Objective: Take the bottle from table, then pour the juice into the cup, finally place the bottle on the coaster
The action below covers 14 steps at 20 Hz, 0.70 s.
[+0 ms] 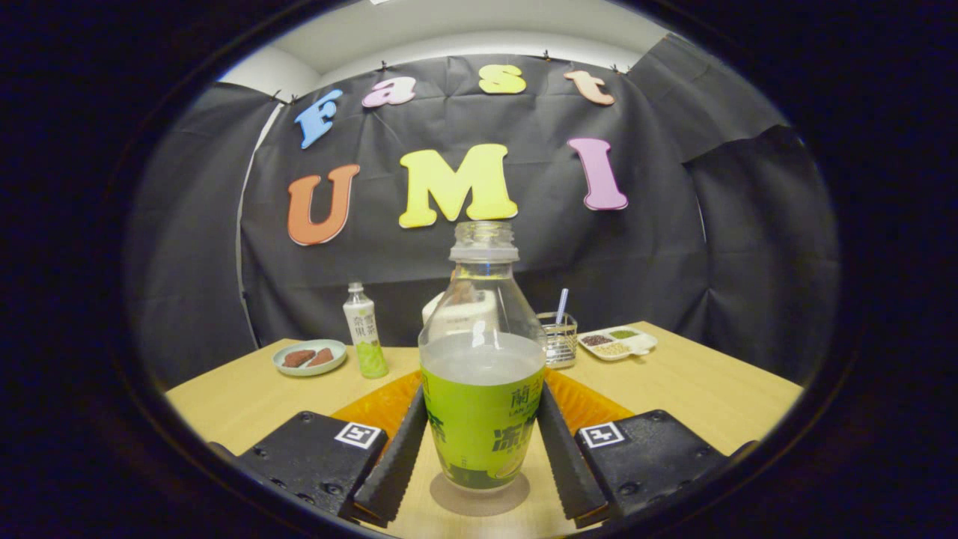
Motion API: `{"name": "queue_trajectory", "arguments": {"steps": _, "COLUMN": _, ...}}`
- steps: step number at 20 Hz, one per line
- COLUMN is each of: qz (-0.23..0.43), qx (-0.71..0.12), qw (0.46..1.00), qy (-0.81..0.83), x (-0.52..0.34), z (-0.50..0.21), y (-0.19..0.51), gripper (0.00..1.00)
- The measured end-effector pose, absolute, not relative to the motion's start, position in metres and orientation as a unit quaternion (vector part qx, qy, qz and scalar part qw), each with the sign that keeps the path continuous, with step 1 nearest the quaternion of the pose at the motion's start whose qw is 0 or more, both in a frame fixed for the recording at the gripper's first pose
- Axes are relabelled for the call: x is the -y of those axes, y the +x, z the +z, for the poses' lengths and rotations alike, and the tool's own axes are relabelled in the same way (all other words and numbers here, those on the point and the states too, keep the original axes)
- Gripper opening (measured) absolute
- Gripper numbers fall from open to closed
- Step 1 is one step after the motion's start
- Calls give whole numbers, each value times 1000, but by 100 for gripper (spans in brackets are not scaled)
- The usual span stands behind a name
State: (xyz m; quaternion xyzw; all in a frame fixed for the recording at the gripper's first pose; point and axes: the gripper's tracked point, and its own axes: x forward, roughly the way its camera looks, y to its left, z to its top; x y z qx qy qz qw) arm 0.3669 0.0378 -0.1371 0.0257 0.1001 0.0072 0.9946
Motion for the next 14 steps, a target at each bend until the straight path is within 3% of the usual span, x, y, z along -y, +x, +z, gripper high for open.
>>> {"name": "queue_trajectory", "arguments": {"steps": 12, "qz": 42, "qx": -134, "qw": 990, "qy": -7, "x": -46, "z": -175, "y": 361, "gripper": 84}}
{"name": "queue_trajectory", "arguments": {"steps": 14, "qz": 46, "qx": -137, "qw": 989, "qy": -11, "x": -45, "z": -172, "y": 356, "gripper": 92}}
